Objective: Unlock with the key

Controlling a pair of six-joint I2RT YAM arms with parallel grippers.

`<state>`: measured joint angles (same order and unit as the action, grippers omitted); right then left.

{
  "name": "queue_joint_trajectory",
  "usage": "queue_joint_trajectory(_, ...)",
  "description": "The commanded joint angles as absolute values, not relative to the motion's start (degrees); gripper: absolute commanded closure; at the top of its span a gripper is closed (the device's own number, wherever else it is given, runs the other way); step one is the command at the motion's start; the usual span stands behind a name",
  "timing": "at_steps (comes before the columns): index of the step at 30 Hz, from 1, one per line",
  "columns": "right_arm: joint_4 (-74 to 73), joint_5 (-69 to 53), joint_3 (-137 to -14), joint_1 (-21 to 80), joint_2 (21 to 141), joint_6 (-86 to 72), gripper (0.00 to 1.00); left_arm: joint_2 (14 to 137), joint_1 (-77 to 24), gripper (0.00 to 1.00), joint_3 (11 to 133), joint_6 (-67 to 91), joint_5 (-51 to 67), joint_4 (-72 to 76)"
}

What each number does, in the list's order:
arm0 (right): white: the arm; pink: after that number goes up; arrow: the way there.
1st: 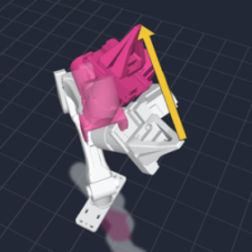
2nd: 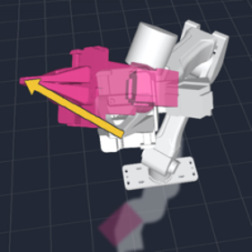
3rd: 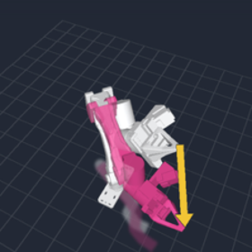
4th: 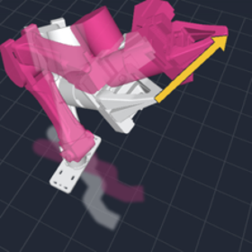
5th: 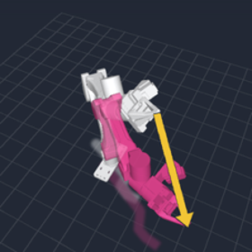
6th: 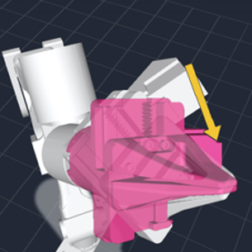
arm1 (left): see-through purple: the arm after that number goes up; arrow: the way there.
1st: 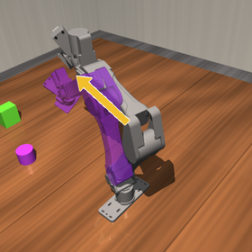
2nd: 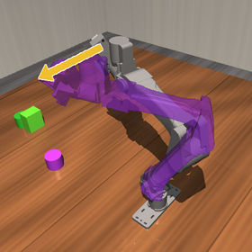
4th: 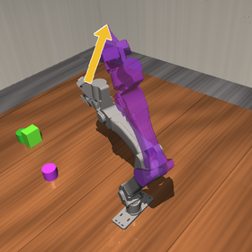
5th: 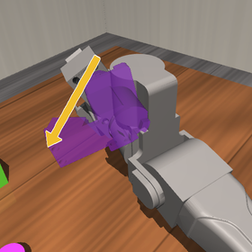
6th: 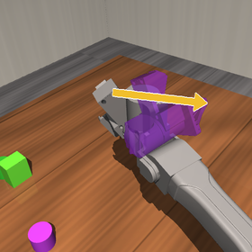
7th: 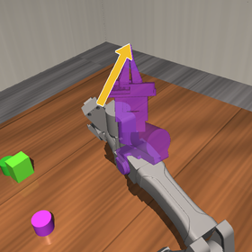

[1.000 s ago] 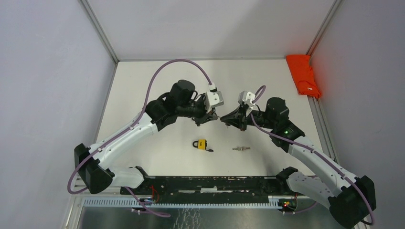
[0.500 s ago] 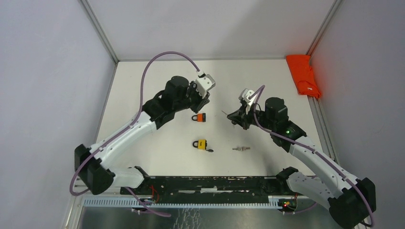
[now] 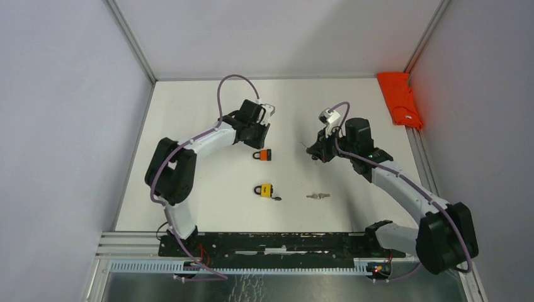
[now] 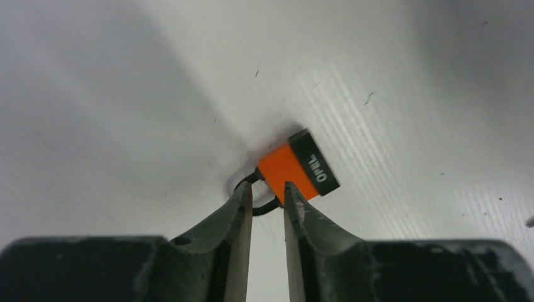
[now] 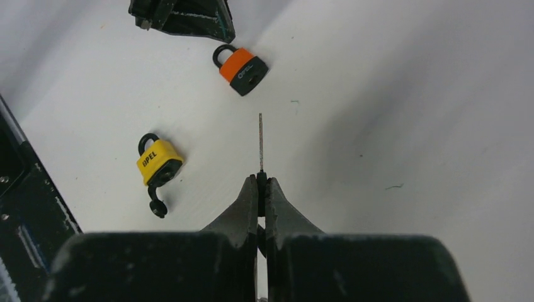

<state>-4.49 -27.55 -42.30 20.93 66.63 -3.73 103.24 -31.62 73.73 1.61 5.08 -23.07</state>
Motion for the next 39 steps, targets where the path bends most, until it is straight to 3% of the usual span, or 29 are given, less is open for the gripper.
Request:
queue_joint_trajectory(1, 1.36, -34.87, -44.04, 20.9, 71.28, -7.4, 1.0, 103.65, -31.03, 0.71, 75.61, 9.62, 4.03, -24.89)
queue_joint_trajectory(10, 0.14, -44.35, -53.0, 20.89, 86.92, -8.76, 1.0, 106.2, -31.03, 0.93, 74.8, 15.04, 1.47, -27.09)
queue_joint_trajectory(14, -3.04, -48.04, -57.16, 21.09, 94.12, -9.01, 1.0, 106.78, -31.08, 0.98, 73.75, 16.7, 0.25, -27.42)
queue_joint_trajectory(21, -6.8, -47.6, -61.95, 21.6, 102.85, -7.72, 1.0, 110.35, -30.69, 0.98, 74.58, 17.32, 0.29, -26.9)
queue_joint_trajectory(39, -8.73, -46.86, -65.08, 25.16, 112.17, -8.17, 1.0, 112.88, -29.21, 0.98, 73.31, 14.25, -1.45, -22.93)
